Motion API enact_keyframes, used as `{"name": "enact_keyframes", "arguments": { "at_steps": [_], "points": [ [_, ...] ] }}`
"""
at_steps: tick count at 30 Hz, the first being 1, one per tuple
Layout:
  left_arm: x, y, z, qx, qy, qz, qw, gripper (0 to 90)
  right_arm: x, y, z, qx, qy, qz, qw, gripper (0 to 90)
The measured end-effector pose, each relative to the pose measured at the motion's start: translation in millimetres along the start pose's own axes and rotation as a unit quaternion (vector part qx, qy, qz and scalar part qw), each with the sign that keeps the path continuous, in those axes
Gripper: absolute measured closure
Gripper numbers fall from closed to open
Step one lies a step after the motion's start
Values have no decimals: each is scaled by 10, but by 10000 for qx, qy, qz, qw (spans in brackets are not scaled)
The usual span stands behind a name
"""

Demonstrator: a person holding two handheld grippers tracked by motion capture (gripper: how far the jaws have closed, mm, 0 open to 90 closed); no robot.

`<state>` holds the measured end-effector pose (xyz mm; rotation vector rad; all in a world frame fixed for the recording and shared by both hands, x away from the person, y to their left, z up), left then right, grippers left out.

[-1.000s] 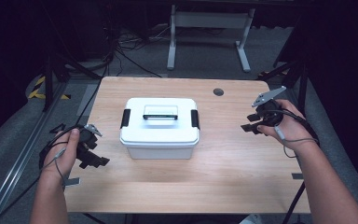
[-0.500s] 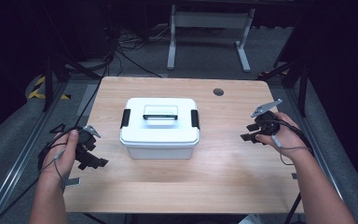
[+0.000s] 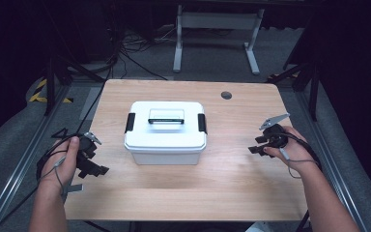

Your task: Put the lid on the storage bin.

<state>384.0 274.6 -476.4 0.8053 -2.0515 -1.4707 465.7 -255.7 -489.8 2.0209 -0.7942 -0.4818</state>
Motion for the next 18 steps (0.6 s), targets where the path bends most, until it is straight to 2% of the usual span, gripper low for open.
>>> {"name": "enact_keyframes", "arguments": {
  "at_steps": [6, 8, 9, 11, 12, 16, 18],
  "points": [
    [-24, -26, -10, 2, -2, -3, 10000, 186, -8, -123, 123, -25, -33, -41, 10000, 443],
    [-8, -29, -17, 2, 27, 47, 10000, 187, -28, -158, 160, 4, -52, -144, 9999, 437],
    [-12, -26, -26, 15, -27, 41, 10000, 187, -41, -169, 176, 13, -91, -198, 9998, 436],
    [-3, -26, -34, 37, -10, 67, 10000, 187, -39, -179, 192, 17, -97, -182, 9998, 435],
    [-9, -26, -46, 46, -74, 60, 9999, 186, -29, -204, 219, 71, -48, -99, 9999, 436],
    [5, -28, -53, 26, -44, 66, 10000, 187, -77, -252, 272, 137, 1, -169, 9998, 436],
    [10, -25, -63, 36, -59, 69, 10000, 187, -85, -271, 294, 158, 42, -132, 9998, 435]
  ]
}}
Point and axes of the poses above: each handheld gripper's, and its own axes: y roughly backward along the jaws, z roughly out of its underside, x roughly to its right, the point moved 9 cm from there along -y, roughly forward along the jaws, and after that the axes turned 3 degrees about -y, right-handed, at the moved point
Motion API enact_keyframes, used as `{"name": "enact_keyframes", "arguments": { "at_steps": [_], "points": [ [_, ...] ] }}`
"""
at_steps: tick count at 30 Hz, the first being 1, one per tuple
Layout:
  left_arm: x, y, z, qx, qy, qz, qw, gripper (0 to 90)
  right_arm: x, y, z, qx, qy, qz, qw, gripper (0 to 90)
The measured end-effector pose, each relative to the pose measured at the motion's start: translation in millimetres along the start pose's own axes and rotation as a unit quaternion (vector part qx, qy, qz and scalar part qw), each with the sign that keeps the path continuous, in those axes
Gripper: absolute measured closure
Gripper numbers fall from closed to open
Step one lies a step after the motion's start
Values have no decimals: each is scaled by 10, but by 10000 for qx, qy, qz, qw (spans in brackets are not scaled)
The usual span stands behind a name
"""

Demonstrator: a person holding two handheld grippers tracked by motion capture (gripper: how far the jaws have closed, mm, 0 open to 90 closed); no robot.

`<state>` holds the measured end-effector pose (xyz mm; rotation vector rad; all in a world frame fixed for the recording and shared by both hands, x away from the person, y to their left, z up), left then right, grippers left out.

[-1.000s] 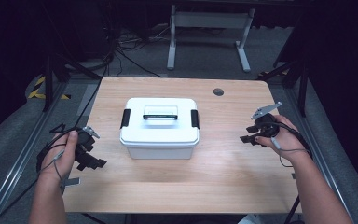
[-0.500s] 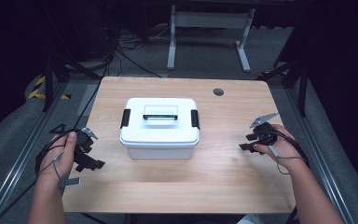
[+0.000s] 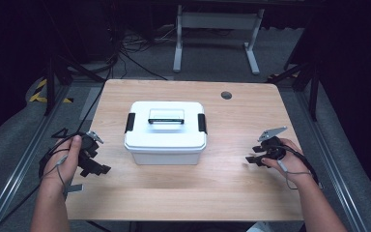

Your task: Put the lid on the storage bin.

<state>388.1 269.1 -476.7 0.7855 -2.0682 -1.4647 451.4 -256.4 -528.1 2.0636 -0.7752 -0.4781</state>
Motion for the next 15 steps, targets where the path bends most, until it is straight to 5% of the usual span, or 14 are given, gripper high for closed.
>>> {"name": "enact_keyframes", "arguments": {
  "at_steps": [6, 15],
  "points": [
    [5, -5, -8, -17, -24, 5, 10000, 186, -24, -56, 63, 10, 25, 52, 10000, 432],
    [15, -1, -17, -9, -24, 7, 10000, 186, -9, -91, 51, 503, 14, 266, 9984, 420]
  ]
}}
Point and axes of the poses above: each handheld gripper's, and its own axes: y roughly backward along the jaws, z roughly out of its underside, x roughly to its right, the point moved 9 cm from there along -y, roughly forward along the jaws, and after that the axes turned 3 degrees about -y, right-handed, at the moved point
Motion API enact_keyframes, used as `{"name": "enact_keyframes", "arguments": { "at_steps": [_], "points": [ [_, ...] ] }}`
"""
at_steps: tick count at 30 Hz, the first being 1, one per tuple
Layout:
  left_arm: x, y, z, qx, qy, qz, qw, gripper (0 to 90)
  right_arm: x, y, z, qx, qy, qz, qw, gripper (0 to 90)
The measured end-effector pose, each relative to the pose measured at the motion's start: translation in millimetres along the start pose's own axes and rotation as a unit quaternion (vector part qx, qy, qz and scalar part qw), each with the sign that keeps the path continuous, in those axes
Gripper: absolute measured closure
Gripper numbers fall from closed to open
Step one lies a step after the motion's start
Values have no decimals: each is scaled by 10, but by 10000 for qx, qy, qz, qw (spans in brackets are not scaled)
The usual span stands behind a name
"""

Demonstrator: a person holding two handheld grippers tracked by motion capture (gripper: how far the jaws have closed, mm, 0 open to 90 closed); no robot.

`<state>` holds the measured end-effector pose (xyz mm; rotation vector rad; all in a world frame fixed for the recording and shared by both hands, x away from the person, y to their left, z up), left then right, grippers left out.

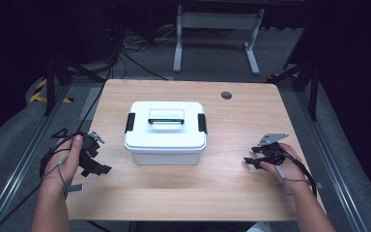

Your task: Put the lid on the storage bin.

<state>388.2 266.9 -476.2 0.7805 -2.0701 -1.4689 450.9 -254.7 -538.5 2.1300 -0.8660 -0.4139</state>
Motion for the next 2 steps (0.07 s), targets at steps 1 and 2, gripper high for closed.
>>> {"name": "enact_keyframes", "arguments": {
  "at_steps": [1, 2],
  "points": [
    [-1, 5, -1, -11, -15, -1, 10000, 185, -2, -2, -3, 81, 0, 23, 10000, 421],
    [-1, 5, -1, -11, -15, -1, 10000, 186, -1, -2, -5, 143, -3, 44, 9999, 421]
  ]
}}
Point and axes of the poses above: each handheld gripper's, and its own axes: y roughly backward along the jaws, z roughly out of its underside, x roughly to its right, the point moved 9 cm from there along -y, roughly forward along the jaws, and after that the axes turned 3 degrees about -y, right-handed, at the moved point
